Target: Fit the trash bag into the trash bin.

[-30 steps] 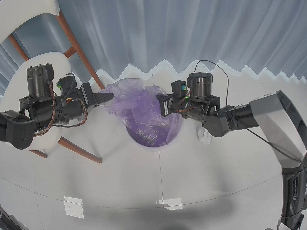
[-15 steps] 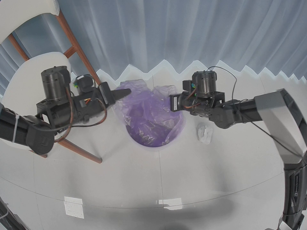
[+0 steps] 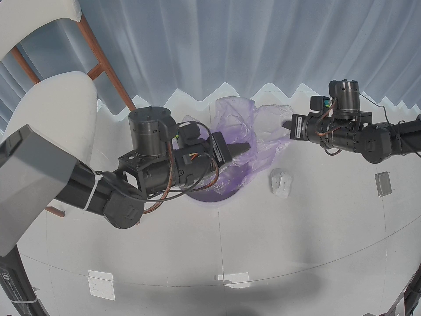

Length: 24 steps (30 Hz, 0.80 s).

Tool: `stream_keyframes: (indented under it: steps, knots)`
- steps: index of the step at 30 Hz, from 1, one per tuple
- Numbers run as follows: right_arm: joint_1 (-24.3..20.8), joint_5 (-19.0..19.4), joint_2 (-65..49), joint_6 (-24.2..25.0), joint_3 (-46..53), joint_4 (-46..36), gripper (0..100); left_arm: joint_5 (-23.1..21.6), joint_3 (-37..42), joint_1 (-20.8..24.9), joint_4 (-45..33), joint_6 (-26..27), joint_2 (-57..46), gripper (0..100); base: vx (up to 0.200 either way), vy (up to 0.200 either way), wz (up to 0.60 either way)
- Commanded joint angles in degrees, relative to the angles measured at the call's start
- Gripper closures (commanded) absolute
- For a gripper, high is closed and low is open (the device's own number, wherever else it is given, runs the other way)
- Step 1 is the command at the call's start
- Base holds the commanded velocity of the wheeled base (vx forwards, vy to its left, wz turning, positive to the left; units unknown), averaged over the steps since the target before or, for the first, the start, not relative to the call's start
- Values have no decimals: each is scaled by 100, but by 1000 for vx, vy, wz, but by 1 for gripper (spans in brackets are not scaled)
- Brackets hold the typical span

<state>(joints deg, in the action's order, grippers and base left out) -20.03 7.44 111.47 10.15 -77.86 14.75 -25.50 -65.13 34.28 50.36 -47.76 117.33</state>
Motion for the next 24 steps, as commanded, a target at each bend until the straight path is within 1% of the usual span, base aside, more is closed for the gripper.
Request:
stream_keyframes:
  steps: [1, 5, 9, 10, 12, 13, 14, 15, 16, 18, 21, 22, 24]
  knots:
    - [96, 100, -407, -49, 465, 10, 100, 1, 511, -536, 9, 4, 149, 100, 0, 0, 0]
    - [17, 109, -398, -66, 781, 230, 100, 107, 677, -906, 18, 48, -53, 100, 0, 0, 0]
    - [-98, 135, -372, -57, 1203, 749, 100, 458, 713, -1002, 132, 206, -325, 100, 0, 0, 0]
    - [-115, 153, -372, -57, 1256, 801, 100, 476, 730, -1011, 123, 215, -369, 100, 0, 0, 0]
    - [-221, 311, -380, -66, 1651, 995, 100, 476, 915, -1011, -61, 259, -642, 100, 0, 0, 0]
    - [-221, 311, -380, -66, 1651, 995, 100, 476, 915, -1011, -61, 259, -642, 100, 0, 0, 0]
    - [-309, 364, -337, -163, 1950, 1197, 100, 485, 1047, -1011, -360, 470, -773, 100, 0, 0, 0]
    - [-317, 364, -328, -207, 2029, 1293, 100, 485, 1091, -1011, -457, 584, -809, 100, 0, 0, 0]
    - [-326, 364, -301, -330, 2196, 1531, 100, 511, 1152, -1020, -659, 848, -905, 100, 0, 0, 0]
    - [-317, 381, -240, -471, 2460, 1865, 100, 555, 1187, -1055, -861, 1146, -1011, 100, 0, 0, 0]
    - [-317, 399, -178, -585, 2803, 2304, 100, 652, 1187, -1125, -1054, 1357, -1116, 100, 0, 0, 0]
    - [-309, 487, -126, -664, 3014, 2621, 100, 696, 1178, -1187, -1169, 1445, -1160, 100, 0, 0, 0]
    - [-282, 627, -46, -796, 3269, 2990, 100, 828, 1152, -1319, -1230, 1595, -1187, 100, 0, 0, 0]
